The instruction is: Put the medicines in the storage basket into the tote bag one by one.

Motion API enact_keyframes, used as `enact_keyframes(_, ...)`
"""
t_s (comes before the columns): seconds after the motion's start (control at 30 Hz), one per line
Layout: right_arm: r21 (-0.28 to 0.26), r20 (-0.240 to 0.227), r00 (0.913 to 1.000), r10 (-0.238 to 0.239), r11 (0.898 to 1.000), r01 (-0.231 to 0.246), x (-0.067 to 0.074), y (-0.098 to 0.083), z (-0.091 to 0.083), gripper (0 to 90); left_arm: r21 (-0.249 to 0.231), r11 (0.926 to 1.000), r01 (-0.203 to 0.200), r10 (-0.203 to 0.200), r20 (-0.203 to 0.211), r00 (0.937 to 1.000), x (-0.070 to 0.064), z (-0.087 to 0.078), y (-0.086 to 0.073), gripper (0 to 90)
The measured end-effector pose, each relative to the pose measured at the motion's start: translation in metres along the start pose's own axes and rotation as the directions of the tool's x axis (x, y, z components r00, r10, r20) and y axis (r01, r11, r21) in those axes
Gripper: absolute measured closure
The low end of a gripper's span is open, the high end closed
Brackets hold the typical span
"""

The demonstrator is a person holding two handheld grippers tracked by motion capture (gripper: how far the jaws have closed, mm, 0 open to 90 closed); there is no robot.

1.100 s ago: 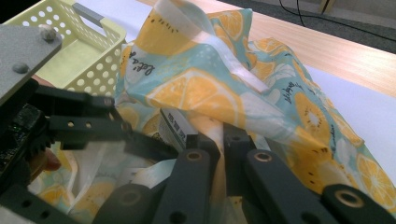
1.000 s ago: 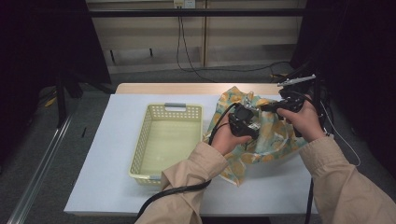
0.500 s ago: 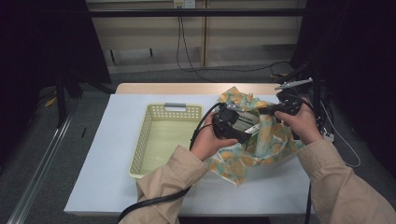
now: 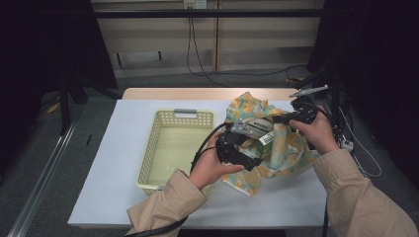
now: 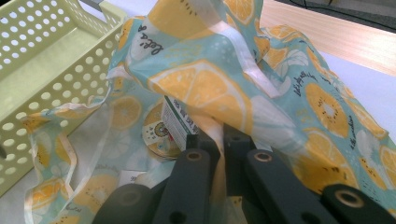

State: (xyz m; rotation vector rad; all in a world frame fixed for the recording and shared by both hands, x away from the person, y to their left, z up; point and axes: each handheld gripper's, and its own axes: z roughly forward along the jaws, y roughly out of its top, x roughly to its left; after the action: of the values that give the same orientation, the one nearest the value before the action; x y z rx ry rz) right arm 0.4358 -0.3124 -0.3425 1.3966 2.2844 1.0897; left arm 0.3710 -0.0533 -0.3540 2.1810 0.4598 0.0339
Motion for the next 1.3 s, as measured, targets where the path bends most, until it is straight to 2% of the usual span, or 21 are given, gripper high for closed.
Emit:
enact_keyframes(0.2,0.003,-0.001,1.0000,-0.002,1.000,0.002,0.001,0.000,0.001,89.6,0.000,1.0000,-0.001,0.001,0.013,0.9999,-0.006,0.002,-0.010,13.3)
enact_keyframes(0.4,0.004,-0.004,1.0000,-0.001,1.000,0.001,0.003,0.000,0.002,89.6,0.015,0.9998,0.009,-0.010,0.025,0.9996,-0.010,0.010,-0.021,12.6)
enact_keyframes(0.43,0.004,-0.003,1.0000,-0.002,1.000,0.002,0.003,0.000,0.003,89.6,0.024,0.9997,0.001,-0.002,0.026,0.9997,-0.011,0.012,-0.022,12.6)
enact_keyframes(0.53,0.005,-0.005,1.0000,-0.001,1.000,0.001,0.003,-0.001,0.004,89.6,0.041,0.9990,-0.019,0.019,0.003,0.9998,-0.015,0.013,-0.022,12.6)
enact_keyframes(0.6,0.006,-0.004,1.0000,0.000,1.000,0.000,0.003,-0.001,0.005,89.6,0.034,0.9993,-0.015,0.014,0.020,0.9997,-0.016,0.014,-0.022,12.6)
enact_keyframes(0.67,0.006,-0.007,1.0000,-0.001,1.000,0.001,0.004,-0.001,0.005,89.6,0.044,0.9990,-0.014,0.013,0.013,0.9998,-0.016,0.016,-0.021,12.6)
enact_keyframes(0.77,0.005,-0.007,1.0000,-0.007,1.000,0.007,0.004,0.000,0.004,89.6,0.053,0.9983,-0.026,0.025,0.027,0.9993,-0.017,0.019,-0.019,12.5)
enact_keyframes(0.8,0.006,-0.006,1.0000,-0.005,1.000,0.005,0.004,0.000,0.004,89.6,0.068,0.9970,-0.037,0.036,0.017,0.9992,-0.017,0.020,-0.018,12.7)
enact_keyframes(0.83,0.004,-0.006,1.0000,-0.003,1.000,0.003,0.004,0.000,0.004,89.6,0.095,0.9944,-0.047,0.049,-0.017,0.9987,-0.017,0.022,-0.016,13.2)
enact_keyframes(0.87,0.002,-0.005,1.0000,-0.002,1.000,0.002,0.004,0.000,0.004,89.6,0.090,0.9951,-0.041,0.040,0.010,0.9991,-0.015,0.024,-0.016,13.6)
enact_keyframes(1.0,0.004,-0.002,1.0000,-0.008,1.000,0.008,0.004,0.000,0.003,89.7,0.123,0.9909,-0.055,0.052,0.025,0.9983,-0.011,0.032,-0.012,16.4)
enact_keyframes(1.1,0.004,-0.002,1.0000,-0.005,1.000,0.005,0.003,0.002,0.002,89.7,0.160,0.9861,-0.046,0.041,0.034,0.9986,-0.008,0.044,-0.010,17.9)
enact_keyframes(1.17,0.005,0.000,1.0000,-0.007,1.000,0.007,0.003,0.002,0.001,89.6,0.199,0.9784,-0.053,0.045,0.049,0.9978,-0.007,0.052,-0.009,22.0)
enact_keyframes(1.2,0.005,0.001,1.0000,-0.007,1.000,0.007,0.003,0.002,0.001,89.6,0.217,0.9751,-0.044,0.033,0.053,0.9980,-0.007,0.055,-0.009,29.6)
enact_keyframes(1.3,0.002,-0.001,1.0000,-0.007,1.000,0.007,0.002,0.001,0.000,89.7,0.240,0.9693,-0.052,0.036,0.070,0.9969,-0.008,0.057,-0.009,62.7)
